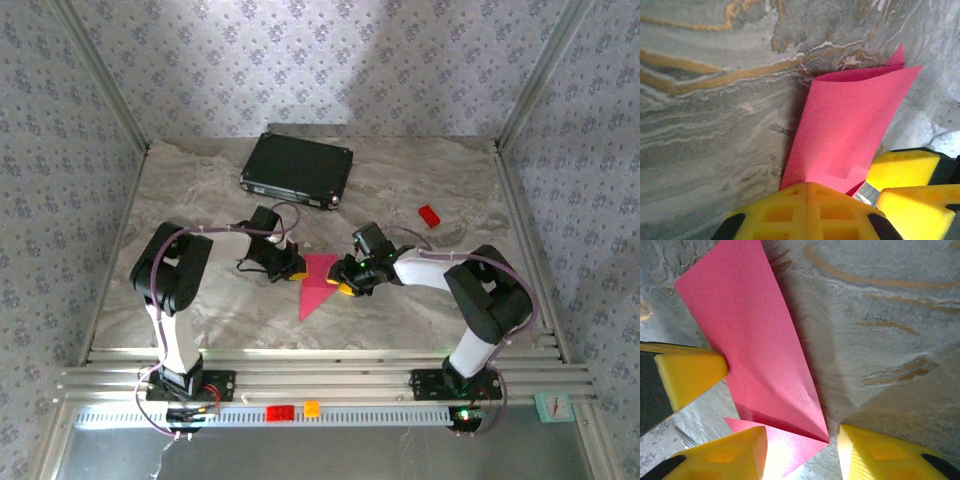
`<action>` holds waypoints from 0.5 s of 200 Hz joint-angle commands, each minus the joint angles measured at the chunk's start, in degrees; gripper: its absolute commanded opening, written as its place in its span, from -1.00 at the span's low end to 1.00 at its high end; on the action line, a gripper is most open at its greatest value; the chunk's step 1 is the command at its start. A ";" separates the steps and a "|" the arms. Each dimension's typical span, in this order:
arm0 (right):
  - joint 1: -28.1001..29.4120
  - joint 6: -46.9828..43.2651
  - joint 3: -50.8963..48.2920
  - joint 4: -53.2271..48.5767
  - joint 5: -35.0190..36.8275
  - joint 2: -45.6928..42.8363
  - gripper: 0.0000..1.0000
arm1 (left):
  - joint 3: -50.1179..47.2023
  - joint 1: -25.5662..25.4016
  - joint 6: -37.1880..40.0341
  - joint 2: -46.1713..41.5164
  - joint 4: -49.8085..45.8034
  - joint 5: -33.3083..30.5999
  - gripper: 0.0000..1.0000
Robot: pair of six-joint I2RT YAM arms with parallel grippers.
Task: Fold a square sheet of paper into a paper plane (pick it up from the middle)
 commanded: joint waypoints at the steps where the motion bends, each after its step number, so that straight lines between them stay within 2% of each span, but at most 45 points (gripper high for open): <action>1: 1.03 -0.52 2.11 3.23 -1.98 1.21 -0.17 | -1.41 0.51 1.28 2.80 -1.75 -2.67 -0.99; 61: 0.23 -2.30 2.26 2.14 -0.59 -0.38 -0.14 | -1.33 0.55 1.53 2.80 -2.05 -2.47 -0.99; 100: -2.18 -5.41 2.42 8.28 -6.82 0.91 -0.13 | -1.21 0.56 1.60 2.71 -2.09 -2.30 -1.00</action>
